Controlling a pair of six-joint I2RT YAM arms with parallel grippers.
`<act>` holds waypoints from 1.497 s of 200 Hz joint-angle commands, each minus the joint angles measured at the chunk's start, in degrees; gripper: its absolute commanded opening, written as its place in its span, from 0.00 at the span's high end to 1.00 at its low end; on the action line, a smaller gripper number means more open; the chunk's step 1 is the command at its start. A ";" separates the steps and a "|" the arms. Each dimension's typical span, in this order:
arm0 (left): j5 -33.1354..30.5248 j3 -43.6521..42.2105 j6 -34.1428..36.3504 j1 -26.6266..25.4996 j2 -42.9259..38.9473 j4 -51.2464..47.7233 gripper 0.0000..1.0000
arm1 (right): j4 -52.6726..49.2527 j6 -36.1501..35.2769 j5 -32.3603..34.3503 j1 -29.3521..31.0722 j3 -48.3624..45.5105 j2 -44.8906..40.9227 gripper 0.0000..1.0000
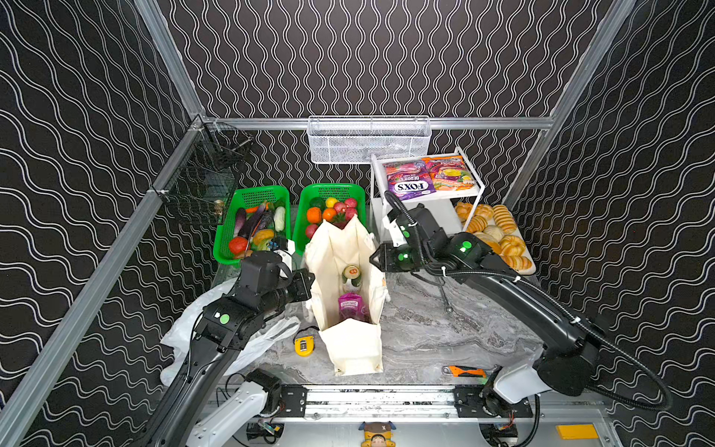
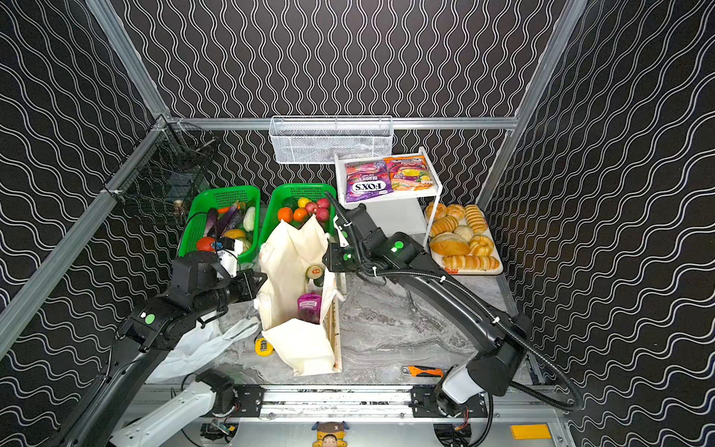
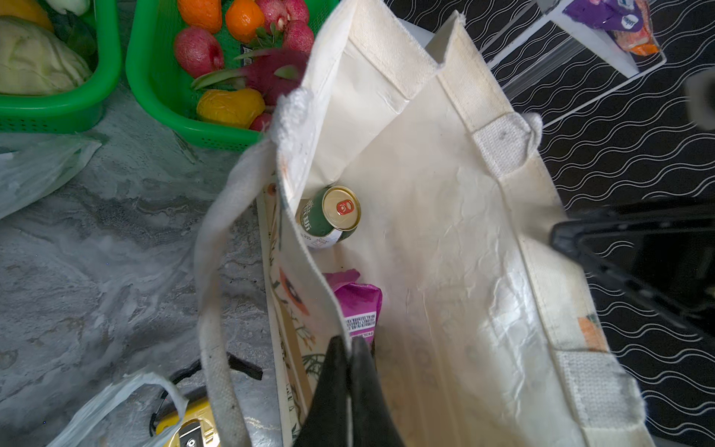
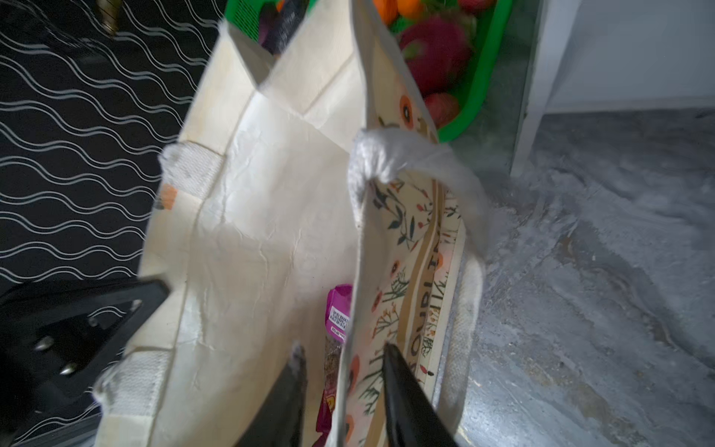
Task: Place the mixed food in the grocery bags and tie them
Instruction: 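Raise the right gripper and reach to the Fox's candy bags on the top shelf, then grasp the purple Fox's berries candy bag and pull it off the shelf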
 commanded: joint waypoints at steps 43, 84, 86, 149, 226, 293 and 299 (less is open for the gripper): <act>-1.99 3.62 5.47 0.10 0.51 1.41 0.57 | -0.65 -5.84 -0.43 -12.53 11.07 -4.24 0.55; -9.44 7.55 9.40 0.13 1.51 -2.09 0.42 | -3.21 -8.11 -6.51 -25.05 22.94 4.17 0.54; -9.84 7.67 9.60 0.15 1.51 -2.08 0.42 | -3.14 -8.15 -6.77 -25.53 23.40 4.64 0.54; -15.10 10.59 13.25 0.10 3.70 -1.95 0.33 | -6.03 -11.11 -8.45 -31.40 42.53 22.10 0.53; -16.22 11.39 14.79 0.16 6.50 -1.64 0.29 | -1.33 -13.28 -10.55 -32.20 43.31 28.85 0.50; -16.49 11.17 14.83 0.16 6.26 -2.20 0.29 | -1.06 -12.72 -13.75 -32.26 41.48 29.64 0.52; -16.57 11.13 14.85 0.17 6.17 -2.17 0.29 | -1.29 -12.74 -14.18 -32.24 41.61 29.78 0.52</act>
